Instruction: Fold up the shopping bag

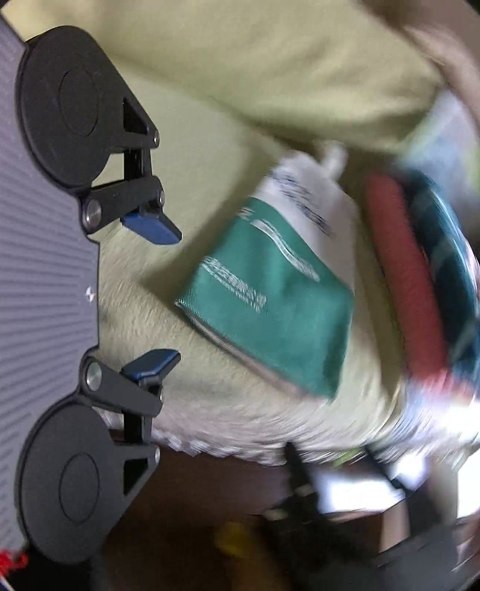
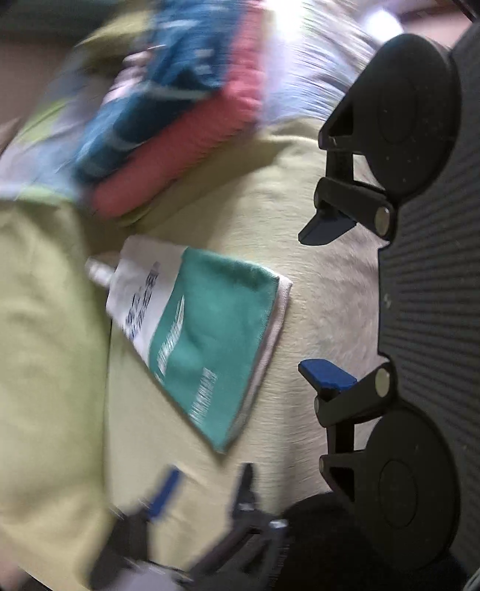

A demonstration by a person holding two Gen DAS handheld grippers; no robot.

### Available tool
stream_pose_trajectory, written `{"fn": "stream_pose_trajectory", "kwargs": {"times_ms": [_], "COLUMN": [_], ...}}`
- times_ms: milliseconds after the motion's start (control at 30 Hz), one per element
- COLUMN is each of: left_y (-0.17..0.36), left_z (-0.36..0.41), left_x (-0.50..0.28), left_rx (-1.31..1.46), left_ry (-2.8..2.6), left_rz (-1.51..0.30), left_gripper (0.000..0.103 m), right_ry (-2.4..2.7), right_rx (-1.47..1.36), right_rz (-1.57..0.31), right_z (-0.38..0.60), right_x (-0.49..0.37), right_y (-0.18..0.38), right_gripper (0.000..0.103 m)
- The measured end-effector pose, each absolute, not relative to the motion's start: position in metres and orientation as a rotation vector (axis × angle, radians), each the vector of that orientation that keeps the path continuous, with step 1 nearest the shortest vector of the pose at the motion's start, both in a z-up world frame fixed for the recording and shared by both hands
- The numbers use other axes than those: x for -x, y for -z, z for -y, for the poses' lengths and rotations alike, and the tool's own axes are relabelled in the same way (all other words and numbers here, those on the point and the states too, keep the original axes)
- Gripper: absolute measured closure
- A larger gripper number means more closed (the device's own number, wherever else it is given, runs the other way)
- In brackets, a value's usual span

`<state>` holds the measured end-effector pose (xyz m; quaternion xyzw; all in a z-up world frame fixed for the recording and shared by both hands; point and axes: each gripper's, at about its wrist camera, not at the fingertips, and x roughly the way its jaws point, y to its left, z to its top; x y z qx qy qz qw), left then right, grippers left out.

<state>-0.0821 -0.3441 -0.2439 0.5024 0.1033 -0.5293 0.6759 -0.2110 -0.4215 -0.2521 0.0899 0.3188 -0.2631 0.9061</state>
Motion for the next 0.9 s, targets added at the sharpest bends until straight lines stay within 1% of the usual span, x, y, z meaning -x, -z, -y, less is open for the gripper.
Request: {"fn": "stream_pose_trajectory", "kwargs": {"times_ms": [167,333,367,533,567,700,900], "left_y": [0.227,0.211,0.208,0.195,0.194,0.193,0.189], "left_z": [0.344,0.345,0.345,0.342,0.340,0.336,0.328], "left_x": [0.073,0.065,0.063,0.056,0.055,0.051,0.048], "left_rx": [-1.003,-0.874,-0.848,-0.721,-0.698,-0.643,-0.609], "left_ry": [1.156,1.116,1.107,1.082,1.074,1.001,0.902], "left_rz": [-0.379,-0.522,-0.549,-0.672,-0.697,-0.779,-0.802], "left_gripper": [0.032,0.031,0.031,0.026,0.026,0.025,0.022], "right_ry": [0.586,0.611,0.620,0.629,0.631,0.647,0.680], "right_rx": [-0.441,-0.596,-0.618,-0.682,-0.686,-0.661,-0.730], "right_rz": [-0.592,-0.548,-0.547,-0.563,-0.556,-0.512,-0.397], "right_z": [0.438,0.448,0.449,0.449,0.448,0.435,0.430], "right_x": [0.225,0.237,0.239,0.238,0.238,0.239,0.250], "right_y": [0.249,0.246,0.246,0.240,0.237,0.223,0.209], "right_gripper": [0.037,0.024,0.017,0.008,0.004,0.003,0.002]}}
